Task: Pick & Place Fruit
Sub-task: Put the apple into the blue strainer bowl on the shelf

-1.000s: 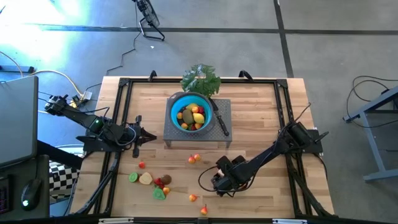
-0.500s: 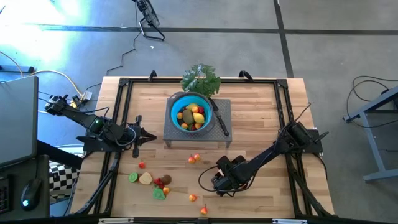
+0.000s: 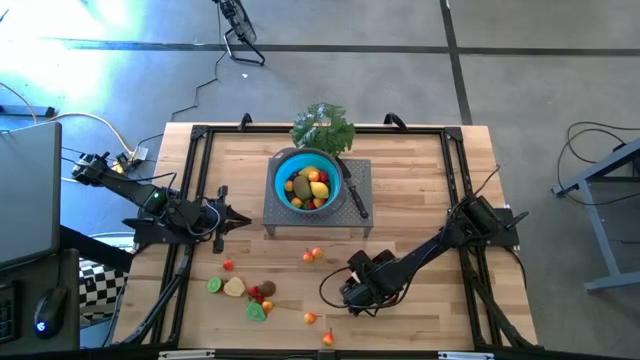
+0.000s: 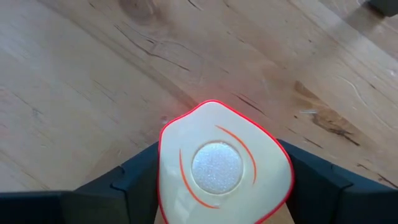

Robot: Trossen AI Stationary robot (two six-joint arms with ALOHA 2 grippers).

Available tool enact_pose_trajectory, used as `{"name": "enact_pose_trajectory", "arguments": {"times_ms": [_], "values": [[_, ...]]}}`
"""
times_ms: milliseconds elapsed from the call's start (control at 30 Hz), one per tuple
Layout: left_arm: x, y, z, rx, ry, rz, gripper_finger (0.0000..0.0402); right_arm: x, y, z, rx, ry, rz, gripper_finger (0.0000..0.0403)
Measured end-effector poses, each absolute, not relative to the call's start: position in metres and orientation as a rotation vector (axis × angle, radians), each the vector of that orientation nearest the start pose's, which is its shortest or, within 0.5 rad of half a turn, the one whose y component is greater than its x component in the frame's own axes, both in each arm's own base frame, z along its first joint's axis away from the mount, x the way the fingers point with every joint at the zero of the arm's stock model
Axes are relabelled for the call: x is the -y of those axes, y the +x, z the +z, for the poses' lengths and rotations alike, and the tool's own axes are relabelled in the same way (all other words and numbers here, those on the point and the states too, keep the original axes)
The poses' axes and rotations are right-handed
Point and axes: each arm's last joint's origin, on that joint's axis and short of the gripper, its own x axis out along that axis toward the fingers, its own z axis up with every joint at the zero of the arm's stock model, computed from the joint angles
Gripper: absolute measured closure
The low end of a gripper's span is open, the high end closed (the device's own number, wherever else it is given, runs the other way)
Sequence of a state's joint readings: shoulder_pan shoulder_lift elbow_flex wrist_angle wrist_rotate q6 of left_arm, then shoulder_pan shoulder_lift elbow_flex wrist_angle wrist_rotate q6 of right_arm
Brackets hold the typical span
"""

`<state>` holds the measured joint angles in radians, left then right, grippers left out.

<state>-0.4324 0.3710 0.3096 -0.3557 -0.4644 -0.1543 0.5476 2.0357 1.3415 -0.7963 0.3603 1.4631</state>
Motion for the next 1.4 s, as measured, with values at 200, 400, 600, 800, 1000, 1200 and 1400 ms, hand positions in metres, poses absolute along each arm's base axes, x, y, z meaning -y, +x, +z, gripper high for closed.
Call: {"name": "enact_pose_trajectory", "arguments": {"times_ms": [200, 400, 600, 800, 1000, 1200, 1400], "values": [[0.033, 0.103, 0.206, -0.371, 0.028, 0.060, 0.0380, -0.185, 0.324, 0.134, -1.095, 0.586, -0.778, 0.0124], [0.033, 0.103, 0.206, -0.372, 0.028, 0.060, 0.0380, -0.186, 0.324, 0.134, -1.110, 0.598, -0.770, 0.0143], [0.033, 0.103, 0.206, -0.371, 0.028, 0.060, 0.0380, -0.187, 0.325, 0.134, -1.115, 0.595, -0.740, 0.0143], [0.033, 0.103, 0.206, -0.371, 0.028, 0.060, 0.0380, -0.186, 0.328, 0.138, -1.105, 0.626, -0.715, 0.0129], [0.033, 0.103, 0.206, -0.371, 0.027, 0.060, 0.0380, -0.181, 0.333, 0.143, -1.109, 0.607, -0.662, 0.0144], [0.033, 0.103, 0.206, -0.370, 0.027, 0.060, 0.0380, -0.175, 0.339, 0.148, -1.086, 0.610, -0.643, 0.0132], [0.033, 0.103, 0.206, -0.370, 0.027, 0.060, 0.0380, -0.171, 0.340, 0.148, -1.094, 0.588, -0.632, 0.0140]]}}
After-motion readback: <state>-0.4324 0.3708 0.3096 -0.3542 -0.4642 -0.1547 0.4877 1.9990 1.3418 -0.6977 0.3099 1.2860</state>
